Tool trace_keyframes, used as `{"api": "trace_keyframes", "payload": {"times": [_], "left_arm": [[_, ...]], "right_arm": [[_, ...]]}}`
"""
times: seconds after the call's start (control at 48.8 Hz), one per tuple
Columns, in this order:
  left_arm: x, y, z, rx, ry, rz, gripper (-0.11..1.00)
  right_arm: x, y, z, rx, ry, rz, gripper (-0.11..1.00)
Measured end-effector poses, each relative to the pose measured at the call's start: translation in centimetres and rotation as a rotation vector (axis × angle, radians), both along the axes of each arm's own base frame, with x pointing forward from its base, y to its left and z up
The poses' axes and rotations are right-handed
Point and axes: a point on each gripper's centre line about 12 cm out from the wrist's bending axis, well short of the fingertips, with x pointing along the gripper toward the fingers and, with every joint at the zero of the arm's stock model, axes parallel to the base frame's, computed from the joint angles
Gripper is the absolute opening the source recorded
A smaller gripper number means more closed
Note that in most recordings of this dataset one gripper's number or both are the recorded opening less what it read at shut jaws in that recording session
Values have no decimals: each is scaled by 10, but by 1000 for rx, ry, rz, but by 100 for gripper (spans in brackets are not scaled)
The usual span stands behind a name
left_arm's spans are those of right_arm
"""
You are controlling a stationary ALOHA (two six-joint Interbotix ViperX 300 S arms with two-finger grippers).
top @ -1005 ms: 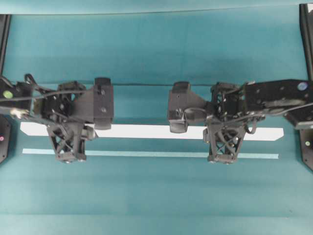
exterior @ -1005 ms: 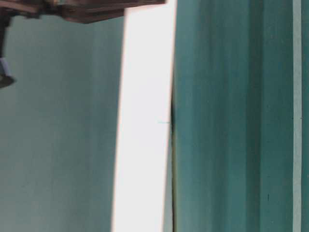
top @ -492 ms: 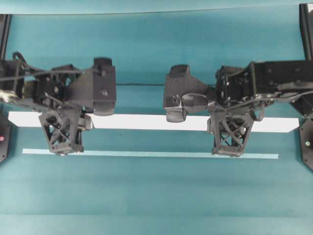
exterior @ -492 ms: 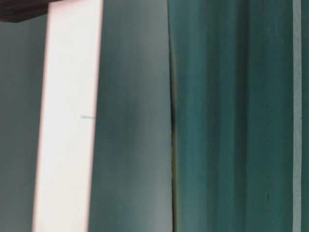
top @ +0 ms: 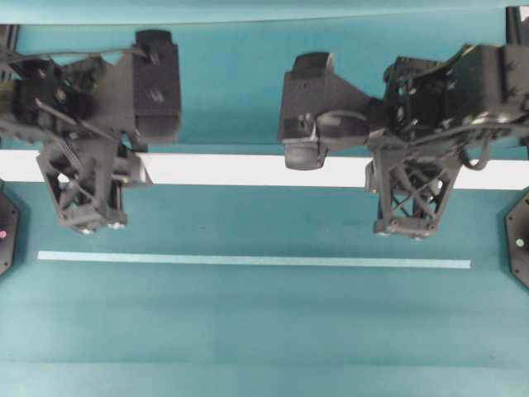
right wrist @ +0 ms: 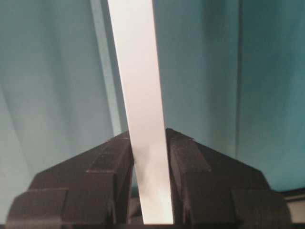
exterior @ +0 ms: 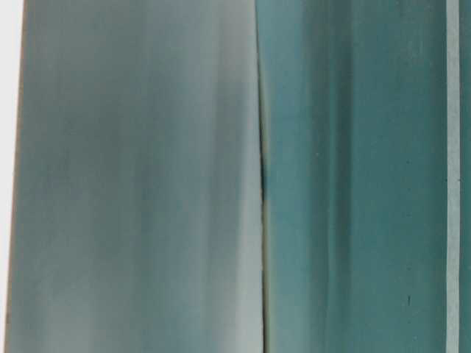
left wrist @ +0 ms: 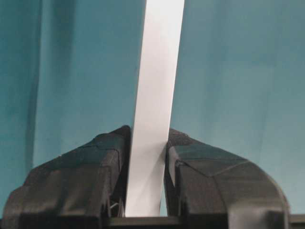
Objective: Lift a wooden board with both hands.
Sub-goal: 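Lift the board with both grippers and pull it back, then hold the board raised with both grippers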
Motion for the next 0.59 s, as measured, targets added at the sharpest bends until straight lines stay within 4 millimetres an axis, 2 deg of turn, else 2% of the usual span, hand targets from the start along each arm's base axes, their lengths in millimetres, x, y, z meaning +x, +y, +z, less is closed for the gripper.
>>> {"api": "trace_keyframes", "payload": {"times": [0.267, 0.595], "left_arm": [[-2, -1, 16, 1, -32, -1, 18], [-3, -1, 24, 1, -49, -2, 18]], "right_arm": [[2, 0, 13, 1, -26, -1, 21], [7, 2, 37, 2, -81, 4, 21]]}}
